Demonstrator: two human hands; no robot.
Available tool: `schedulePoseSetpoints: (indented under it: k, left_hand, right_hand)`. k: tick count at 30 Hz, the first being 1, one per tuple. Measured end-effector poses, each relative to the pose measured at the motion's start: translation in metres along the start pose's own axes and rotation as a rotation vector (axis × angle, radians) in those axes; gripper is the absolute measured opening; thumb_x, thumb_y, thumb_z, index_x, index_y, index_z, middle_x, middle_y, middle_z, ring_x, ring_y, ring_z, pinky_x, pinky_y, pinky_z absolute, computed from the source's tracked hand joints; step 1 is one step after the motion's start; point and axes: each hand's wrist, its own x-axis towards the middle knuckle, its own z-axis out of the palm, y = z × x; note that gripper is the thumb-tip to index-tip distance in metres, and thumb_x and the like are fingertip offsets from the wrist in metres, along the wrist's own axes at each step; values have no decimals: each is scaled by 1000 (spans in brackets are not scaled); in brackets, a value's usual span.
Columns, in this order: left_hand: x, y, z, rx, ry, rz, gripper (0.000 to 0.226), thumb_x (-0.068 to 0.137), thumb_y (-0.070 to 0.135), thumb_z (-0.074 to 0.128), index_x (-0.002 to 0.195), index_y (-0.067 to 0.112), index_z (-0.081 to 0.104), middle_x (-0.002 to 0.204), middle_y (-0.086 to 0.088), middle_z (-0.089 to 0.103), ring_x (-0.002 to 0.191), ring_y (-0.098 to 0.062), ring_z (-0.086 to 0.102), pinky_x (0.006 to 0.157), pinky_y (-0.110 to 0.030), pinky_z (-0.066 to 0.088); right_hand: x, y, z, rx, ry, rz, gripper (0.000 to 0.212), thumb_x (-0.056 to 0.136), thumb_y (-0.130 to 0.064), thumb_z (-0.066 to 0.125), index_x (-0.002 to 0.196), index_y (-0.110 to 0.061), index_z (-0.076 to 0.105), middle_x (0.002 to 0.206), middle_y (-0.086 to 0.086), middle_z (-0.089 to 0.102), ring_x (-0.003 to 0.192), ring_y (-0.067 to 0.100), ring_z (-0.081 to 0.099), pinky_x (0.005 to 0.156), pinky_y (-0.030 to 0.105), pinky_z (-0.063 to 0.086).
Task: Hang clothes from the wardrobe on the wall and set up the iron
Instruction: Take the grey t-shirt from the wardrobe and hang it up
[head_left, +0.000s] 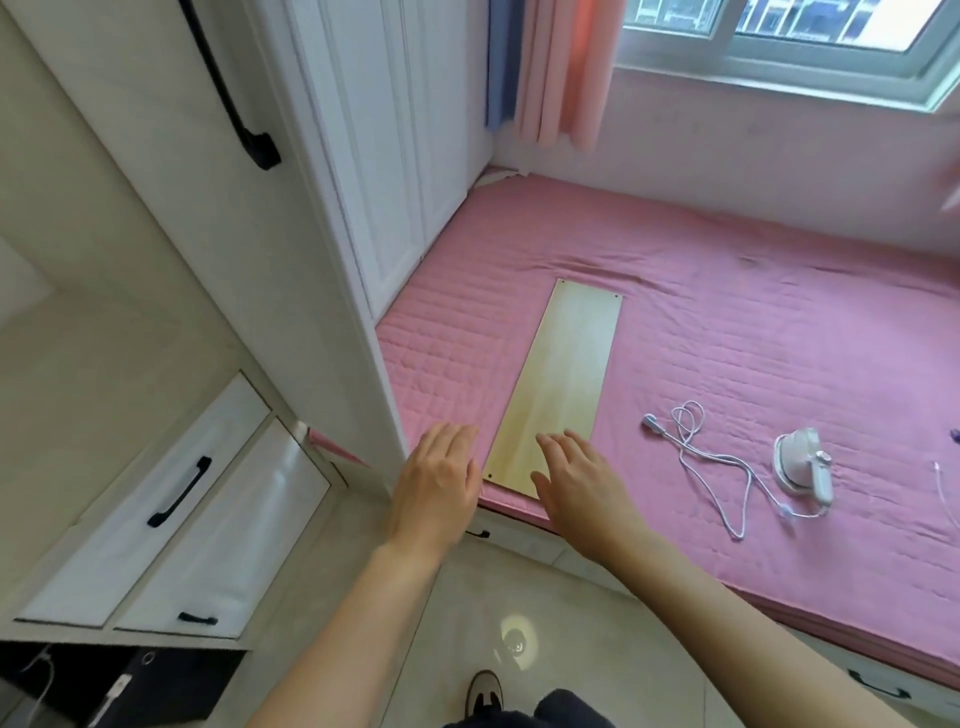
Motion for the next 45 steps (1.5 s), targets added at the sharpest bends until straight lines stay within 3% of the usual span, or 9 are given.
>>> schedulePoseSetpoints:
  k: [9, 19, 25, 32, 35, 38, 42, 45]
  left_hand:
    - [105, -14, 10, 78, 28, -41, 38, 95, 17, 51, 132, 7, 53, 135, -8, 55, 131, -22, 44, 112, -32, 30]
    - [233, -29, 23, 136, 148, -241, 35, 96, 14, 50, 129, 4, 55, 131, -12, 57, 127, -26, 47, 108, -40, 40]
    - [303, -50, 0, 212, 305, -357, 31, 91, 8, 59, 121, 3, 62, 122, -10, 63, 120, -26, 54, 99, -33, 44]
    - [374, -94, -58, 325, 433, -467, 33, 94, 16, 54, 125, 6, 58, 124, -8, 62, 119, -23, 53, 94, -38, 50]
    - [397, -107, -85, 368, 498, -515, 34, 93, 15, 55, 126, 6, 57, 123, -9, 62, 116, -24, 55, 89, -37, 51]
    - [417, -120, -111, 429, 536, -535, 34, 93, 15, 55, 126, 6, 57, 122, -10, 63, 116, -25, 55, 88, -36, 50]
    - [443, -144, -141, 497, 552, -573, 34, 93, 15, 55, 126, 7, 57, 124, -8, 61, 117, -25, 54, 88, -36, 49]
    - [459, -165, -164, 550, 571, -574, 33, 92, 13, 56, 125, 7, 57, 123, -7, 62, 116, -25, 54, 86, -36, 50]
  right_hand:
    - [110, 27, -8, 46, 19, -96, 47, 96, -28, 50, 135, -2, 45, 133, 14, 54, 130, 35, 43, 109, 42, 35]
    - [271, 72, -22, 85, 31, -321, 42, 89, -26, 62, 123, -3, 55, 119, 13, 63, 118, 35, 54, 94, 43, 49]
    - [362, 79, -44, 91, 63, -494, 43, 92, -26, 56, 128, -2, 52, 123, 13, 60, 123, 34, 51, 101, 41, 43]
    - [462, 47, -74, 97, 97, -684, 47, 97, -24, 48, 137, 1, 43, 132, 16, 54, 131, 36, 42, 110, 41, 32]
    - [500, 24, -91, 79, 152, -769, 44, 95, -22, 54, 130, 4, 50, 124, 16, 59, 122, 37, 50, 104, 41, 40]
    - [537, -2, -106, 120, 155, -829, 47, 98, -25, 46, 137, 0, 43, 130, 14, 55, 129, 34, 44, 109, 38, 33]
    - [583, -40, -125, 130, 210, -892, 40, 95, -22, 52, 127, 2, 52, 121, 14, 60, 120, 34, 52, 103, 38, 41]
    - [611, -66, -145, 167, 221, -927, 41, 99, -21, 45, 133, 1, 46, 127, 14, 56, 124, 30, 47, 102, 33, 38]
